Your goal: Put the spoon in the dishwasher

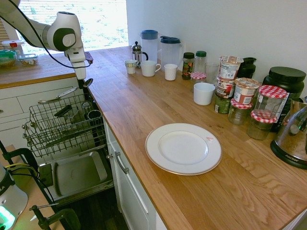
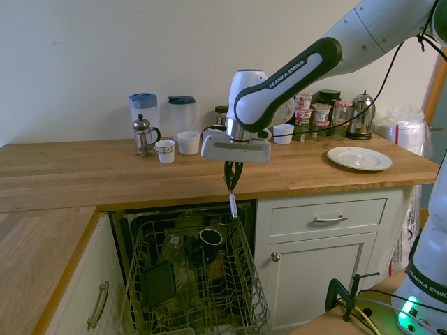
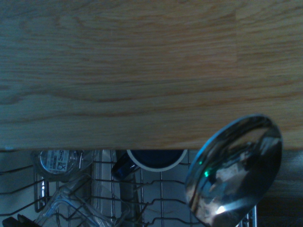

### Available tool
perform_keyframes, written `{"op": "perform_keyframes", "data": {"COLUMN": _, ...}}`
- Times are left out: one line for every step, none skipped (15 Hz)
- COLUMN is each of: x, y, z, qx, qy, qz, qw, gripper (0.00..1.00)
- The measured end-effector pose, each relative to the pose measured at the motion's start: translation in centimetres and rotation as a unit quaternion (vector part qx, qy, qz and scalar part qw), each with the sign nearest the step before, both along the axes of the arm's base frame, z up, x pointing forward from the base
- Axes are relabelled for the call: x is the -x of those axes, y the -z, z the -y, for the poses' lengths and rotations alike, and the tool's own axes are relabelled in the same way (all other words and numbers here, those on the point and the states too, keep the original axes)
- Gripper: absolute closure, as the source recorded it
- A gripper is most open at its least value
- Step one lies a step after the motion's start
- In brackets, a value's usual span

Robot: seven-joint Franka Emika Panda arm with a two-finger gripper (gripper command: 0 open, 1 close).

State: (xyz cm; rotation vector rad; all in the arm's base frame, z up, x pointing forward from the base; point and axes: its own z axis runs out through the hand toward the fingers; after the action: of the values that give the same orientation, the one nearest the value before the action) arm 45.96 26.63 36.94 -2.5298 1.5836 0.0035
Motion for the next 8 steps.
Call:
{"op": "perform_keyframes", "data": {"x": 0.6, "y": 0.1, "z": -0.8, "qx": 0.000, "qy": -0.003, "qz": -0.002, "qw": 1.000, "gripper": 1.00}}
{"op": "perform_keyframes", "data": {"x": 1.5, "y": 0.6, "z": -1.8, "qx": 0.000, "qy": -0.006, "qz": -0.007, "qw": 1.000, "gripper": 1.00}}
{"op": "perform_keyframes", "data": {"x": 2.5, "y": 1.3, "z": -2.5, "qx": 0.000, "qy": -0.008, "qz": -0.012, "qw": 1.000, "gripper": 1.00}}
{"op": "perform_keyframes", "data": {"x": 3.7, "y": 2.2, "z": -3.2, "qx": -0.001, "qy": -0.009, "qz": -0.015, "qw": 1.000, "gripper": 1.00}}
{"op": "perform_keyframes", "data": {"x": 4.9, "y": 3.4, "z": -3.7, "qx": -0.001, "qy": -0.011, "qz": -0.017, "qw": 1.000, "gripper": 1.00}}
{"op": "perform_keyframes", "data": {"x": 6.1, "y": 4.5, "z": -4.0, "qx": 0.000, "qy": -0.012, "qz": -0.020, "qw": 1.000, "gripper": 1.00}}
{"op": "perform_keyframes", "data": {"x": 7.1, "y": 5.4, "z": -4.3, "qx": 0.002, "qy": -0.014, "qz": -0.023, "qw": 1.000, "gripper": 1.00}}
{"op": "perform_keyframes", "data": {"x": 8.0, "y": 6.5, "z": -4.7, "qx": 0.002, "qy": -0.016, "qz": -0.025, "qw": 1.000, "gripper": 1.00}}
